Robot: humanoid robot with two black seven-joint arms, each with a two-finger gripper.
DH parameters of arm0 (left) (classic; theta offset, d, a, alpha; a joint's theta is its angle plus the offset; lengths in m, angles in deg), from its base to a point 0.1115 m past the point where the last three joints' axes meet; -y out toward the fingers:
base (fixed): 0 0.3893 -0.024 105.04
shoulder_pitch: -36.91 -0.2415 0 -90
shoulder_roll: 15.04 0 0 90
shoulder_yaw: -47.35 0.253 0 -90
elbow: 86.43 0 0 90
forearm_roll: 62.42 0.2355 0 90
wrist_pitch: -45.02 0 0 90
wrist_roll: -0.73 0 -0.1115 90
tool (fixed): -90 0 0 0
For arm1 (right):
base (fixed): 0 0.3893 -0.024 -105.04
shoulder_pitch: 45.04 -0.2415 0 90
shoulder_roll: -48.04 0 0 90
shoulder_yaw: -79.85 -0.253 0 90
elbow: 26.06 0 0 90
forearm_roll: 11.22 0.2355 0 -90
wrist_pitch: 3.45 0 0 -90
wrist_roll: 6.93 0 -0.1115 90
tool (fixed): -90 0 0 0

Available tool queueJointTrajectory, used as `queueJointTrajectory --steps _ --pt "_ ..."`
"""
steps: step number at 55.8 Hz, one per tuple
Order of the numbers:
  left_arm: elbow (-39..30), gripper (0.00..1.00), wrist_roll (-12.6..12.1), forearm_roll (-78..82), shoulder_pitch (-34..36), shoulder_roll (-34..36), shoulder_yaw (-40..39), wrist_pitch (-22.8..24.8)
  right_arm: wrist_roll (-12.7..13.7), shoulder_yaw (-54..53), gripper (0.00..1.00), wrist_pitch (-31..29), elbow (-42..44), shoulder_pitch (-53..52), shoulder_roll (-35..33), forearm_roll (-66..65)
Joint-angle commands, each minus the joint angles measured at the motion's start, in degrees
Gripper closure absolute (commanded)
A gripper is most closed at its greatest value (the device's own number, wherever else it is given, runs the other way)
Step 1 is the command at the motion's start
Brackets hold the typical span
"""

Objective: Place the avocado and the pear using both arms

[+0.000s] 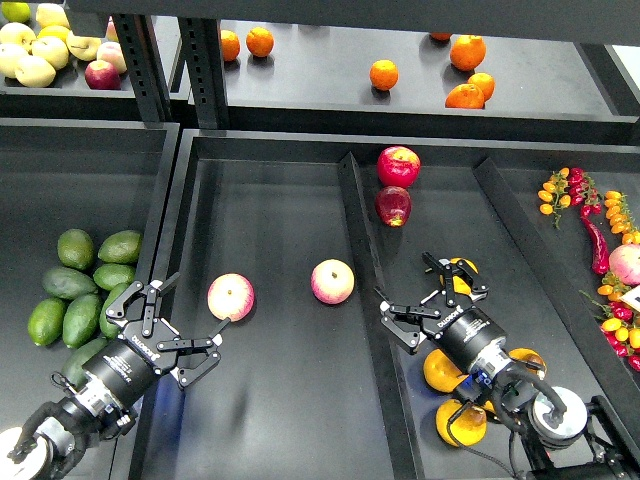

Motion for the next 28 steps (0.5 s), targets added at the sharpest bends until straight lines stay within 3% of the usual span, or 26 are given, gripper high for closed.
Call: queueJointTrajectory --steps 1,28 --pt "0.22 0.00 0.00 0.00 -0.01 0.00 0.51 0.00 0.00 0.99 0.01 -3.26 -0.19 0.18 0.00 1.42" --pt "-2.94 0.00 0.00 -0.09 -0.01 0.00 0.86 0.00 0.00 2.22 0.01 -5.89 -10.12 0.18 0.00 12.50"
